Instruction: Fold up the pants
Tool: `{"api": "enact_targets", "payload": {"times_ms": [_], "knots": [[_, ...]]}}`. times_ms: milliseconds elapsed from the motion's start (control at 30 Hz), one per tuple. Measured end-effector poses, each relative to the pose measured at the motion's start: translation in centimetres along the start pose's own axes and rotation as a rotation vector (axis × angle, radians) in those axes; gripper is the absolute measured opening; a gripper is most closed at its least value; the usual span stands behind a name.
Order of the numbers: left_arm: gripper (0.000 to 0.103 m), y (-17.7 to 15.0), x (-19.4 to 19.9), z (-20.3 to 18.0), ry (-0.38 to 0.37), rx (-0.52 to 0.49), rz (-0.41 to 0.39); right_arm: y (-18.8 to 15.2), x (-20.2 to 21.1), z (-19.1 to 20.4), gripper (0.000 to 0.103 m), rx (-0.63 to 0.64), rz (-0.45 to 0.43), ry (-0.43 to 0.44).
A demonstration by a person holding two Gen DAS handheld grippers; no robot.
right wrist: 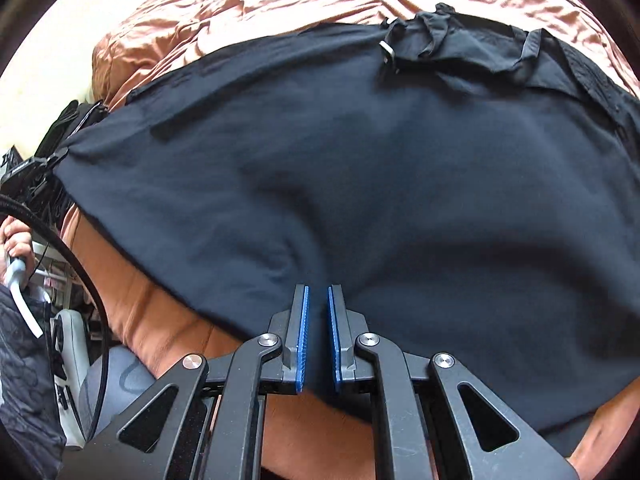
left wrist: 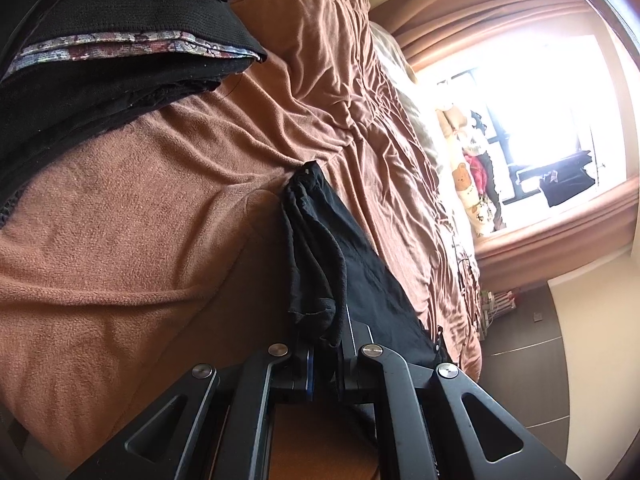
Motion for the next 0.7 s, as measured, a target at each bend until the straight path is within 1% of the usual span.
{"api": "enact_targets", "payload": {"times_ms": [167,233,367,467,633,700], "knots": [[0.008,-0.4,0.0,0.2,0.009,0.006,-0.006,-1.3,0.5,0.8,0.006,-0.002,0.054,0.01],[0.008,-0.5,-0.1,0.3,0.011,0.002,-0.007,-1.1,0.9,0.8,0.006,-0.005,0.051,0.02],[0.008,-0.5,-0.1,0.4,0.002,0.011,-0.006,0.6,2.8,0.1,0.006,-0.007,-0.016,0.006],[0.008,-0.5,-0.2,0.5,-0.001,0.016,-0.008,2.3,3.1,-0.7,0.006,-0.016,-0.041,-0.01],[0.008,-0.6,-0.5,0.6,-0.002,0.02,-0.006,5.2,1.6,-2.7,0.006,-0.039,-0.055,-0.085],[0.008,-0.7,-0.7,0.8,0.001,0.025,-0.002,6.2,1.0,-3.6,0.006,-0.068,-0.063,-0.095]]}}
Point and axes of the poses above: each gripper's, at about its wrist camera, not at the fingertips, and x roughly against the way its jaws point, z to its left, y to its top, the point moved 6 cm from there along -x, roughly the way its jaws point, and after that the axes turned 6 degrees about y, right-handed, at the moved point
